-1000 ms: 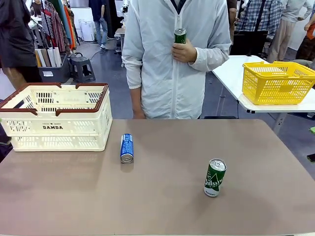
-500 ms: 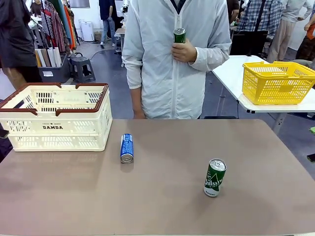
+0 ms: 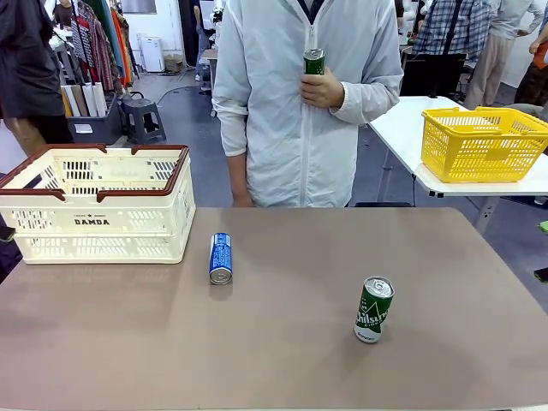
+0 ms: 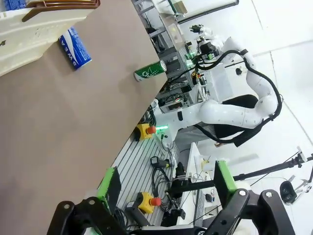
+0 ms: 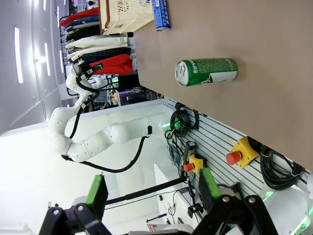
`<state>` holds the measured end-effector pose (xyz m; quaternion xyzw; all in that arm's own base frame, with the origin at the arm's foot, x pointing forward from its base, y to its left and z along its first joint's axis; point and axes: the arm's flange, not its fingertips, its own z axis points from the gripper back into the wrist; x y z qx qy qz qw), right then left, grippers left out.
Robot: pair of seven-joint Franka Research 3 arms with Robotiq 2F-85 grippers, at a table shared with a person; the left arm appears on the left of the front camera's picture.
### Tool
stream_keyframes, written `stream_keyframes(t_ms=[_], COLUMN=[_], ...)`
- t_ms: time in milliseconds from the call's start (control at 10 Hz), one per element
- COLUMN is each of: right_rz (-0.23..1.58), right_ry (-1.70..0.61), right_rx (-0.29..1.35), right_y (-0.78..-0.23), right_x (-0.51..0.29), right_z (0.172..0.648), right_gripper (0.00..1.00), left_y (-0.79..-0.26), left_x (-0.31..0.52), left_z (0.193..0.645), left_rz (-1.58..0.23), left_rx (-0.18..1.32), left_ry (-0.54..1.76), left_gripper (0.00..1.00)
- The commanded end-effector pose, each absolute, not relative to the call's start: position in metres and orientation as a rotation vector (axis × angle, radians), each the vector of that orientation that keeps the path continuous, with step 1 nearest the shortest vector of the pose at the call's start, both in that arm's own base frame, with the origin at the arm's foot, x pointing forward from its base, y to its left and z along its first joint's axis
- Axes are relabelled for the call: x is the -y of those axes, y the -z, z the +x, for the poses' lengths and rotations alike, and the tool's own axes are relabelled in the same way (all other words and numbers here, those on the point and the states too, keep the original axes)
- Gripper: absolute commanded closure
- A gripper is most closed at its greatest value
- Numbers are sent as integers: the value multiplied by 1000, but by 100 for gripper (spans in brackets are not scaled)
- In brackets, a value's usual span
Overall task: Place the drinks into the Shopping basket.
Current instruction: Pick up one drink and place it into the Shopping basket.
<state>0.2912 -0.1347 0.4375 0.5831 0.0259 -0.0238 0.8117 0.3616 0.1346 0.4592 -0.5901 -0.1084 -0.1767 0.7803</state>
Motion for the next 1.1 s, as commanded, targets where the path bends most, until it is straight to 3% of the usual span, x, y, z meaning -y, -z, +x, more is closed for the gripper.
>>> stream_keyframes(t_ms=[0,300,500,800,1000], right_rz=[1242,1242,1242,1242,1242], right_ry=[55,55,55,55,55], right_rx=[-62,-62,-62,-62,-62], right_y=[-443,-443,-443,-443,-443], right_x=[135,135,135,135,135], right_z=[291,291,291,291,291], right_gripper=[0,0,0,0,0], left_y=[-483,-555,-573,-560,-521], left_x=[-106,37,130,255,301], left_z=[359,356,379,432,476], left_rz=[-1232,-843,-614,-333,-127], left_rx=[184,124,123,123,114], left_ry=[211,271,297,367,396], left_gripper=[0,0,0,0,0])
